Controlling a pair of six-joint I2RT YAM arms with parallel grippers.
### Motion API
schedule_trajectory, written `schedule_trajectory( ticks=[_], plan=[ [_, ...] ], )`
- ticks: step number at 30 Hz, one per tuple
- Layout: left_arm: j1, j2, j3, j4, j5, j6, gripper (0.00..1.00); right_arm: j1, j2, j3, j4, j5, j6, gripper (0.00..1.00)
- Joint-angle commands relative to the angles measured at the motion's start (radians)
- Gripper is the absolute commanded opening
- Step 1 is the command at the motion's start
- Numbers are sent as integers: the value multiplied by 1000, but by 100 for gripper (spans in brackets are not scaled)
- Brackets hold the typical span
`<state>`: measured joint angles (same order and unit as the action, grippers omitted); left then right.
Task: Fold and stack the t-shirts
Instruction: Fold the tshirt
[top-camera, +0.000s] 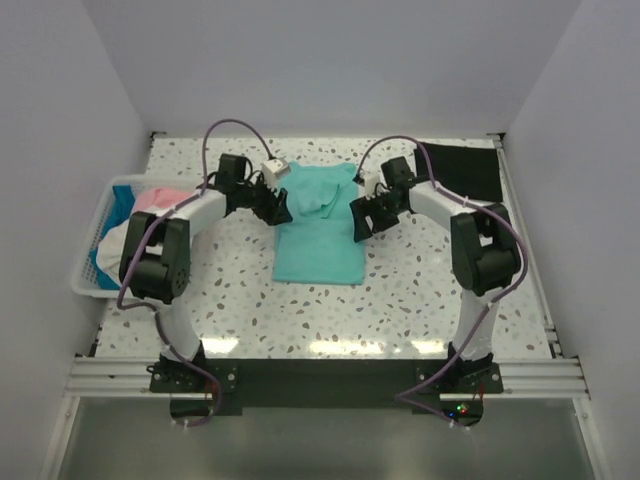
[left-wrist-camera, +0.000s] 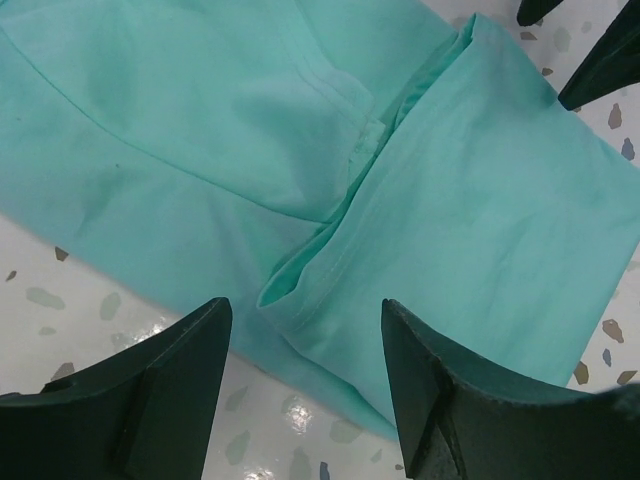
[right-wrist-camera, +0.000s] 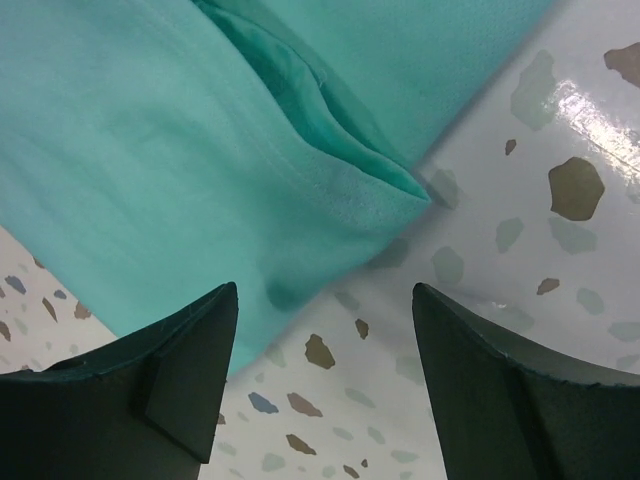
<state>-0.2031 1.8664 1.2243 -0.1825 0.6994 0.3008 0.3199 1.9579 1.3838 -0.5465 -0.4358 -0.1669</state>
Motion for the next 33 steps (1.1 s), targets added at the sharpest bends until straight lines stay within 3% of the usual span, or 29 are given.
schedule_trajectory(
  ticks=[1, 9, 16, 20, 27, 33],
  plan=[
    [5, 17, 49, -25, 9, -48, 67, -1, 24, 75, -20, -21, 75, 74],
    [7, 65, 66, -28, -14, -75, 68, -8, 119, 141, -6, -53, 109, 56],
    [7, 120, 109, -69, -34, -84, 68, -7, 128, 162, -10, -80, 96, 49],
    [7, 122, 109, -66, -17, -86, 64, -7, 110, 155, 3, -86, 92, 43],
    [10, 105, 98, -83, 14, -75, 34, -7, 107, 159, 10, -113, 79, 27],
    [19, 60, 60, -71, 28, -84, 16, 8, 65, 149, 11, -142, 43, 19]
  ],
)
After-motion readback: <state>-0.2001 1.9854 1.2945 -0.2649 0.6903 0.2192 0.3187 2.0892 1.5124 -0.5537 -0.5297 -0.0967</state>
